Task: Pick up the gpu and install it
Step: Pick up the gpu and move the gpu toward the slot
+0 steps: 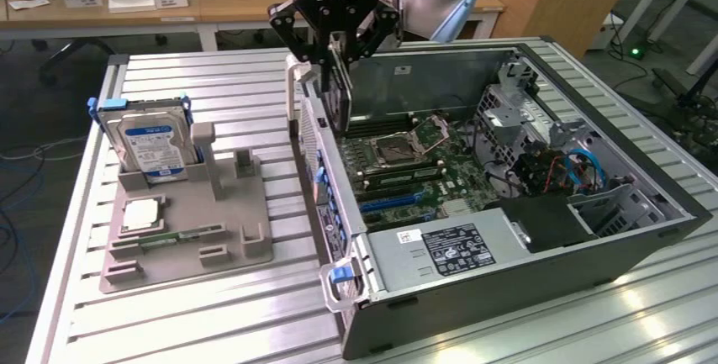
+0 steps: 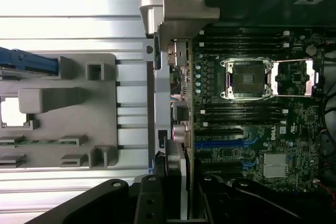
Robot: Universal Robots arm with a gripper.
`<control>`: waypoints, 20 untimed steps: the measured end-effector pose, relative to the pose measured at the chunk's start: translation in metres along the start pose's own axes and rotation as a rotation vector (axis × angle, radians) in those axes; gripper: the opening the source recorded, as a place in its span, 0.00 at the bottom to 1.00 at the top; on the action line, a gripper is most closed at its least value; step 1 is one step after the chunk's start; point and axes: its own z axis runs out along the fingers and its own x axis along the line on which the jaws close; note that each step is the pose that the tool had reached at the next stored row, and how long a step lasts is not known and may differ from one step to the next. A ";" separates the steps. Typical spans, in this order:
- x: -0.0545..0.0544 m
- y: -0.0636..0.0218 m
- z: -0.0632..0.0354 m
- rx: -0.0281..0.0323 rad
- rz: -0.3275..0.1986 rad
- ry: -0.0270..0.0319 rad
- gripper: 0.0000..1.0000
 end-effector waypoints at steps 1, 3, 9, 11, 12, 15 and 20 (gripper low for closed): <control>-0.002 0.0001 0.0001 0.0000 0.000 0.0000 0.28; -0.005 0.0002 0.0002 0.0000 0.000 -0.0001 0.28; -0.013 0.0004 0.0005 -0.0001 0.000 -0.0001 0.28; -0.015 0.0005 0.0006 0.0000 0.000 0.0000 0.28; -0.016 0.0005 0.0007 -0.0001 0.000 -0.0001 0.28; -0.019 0.0006 0.0008 -0.0001 0.000 -0.0001 0.28; -0.024 0.0008 0.0010 -0.0001 0.000 -0.0001 0.28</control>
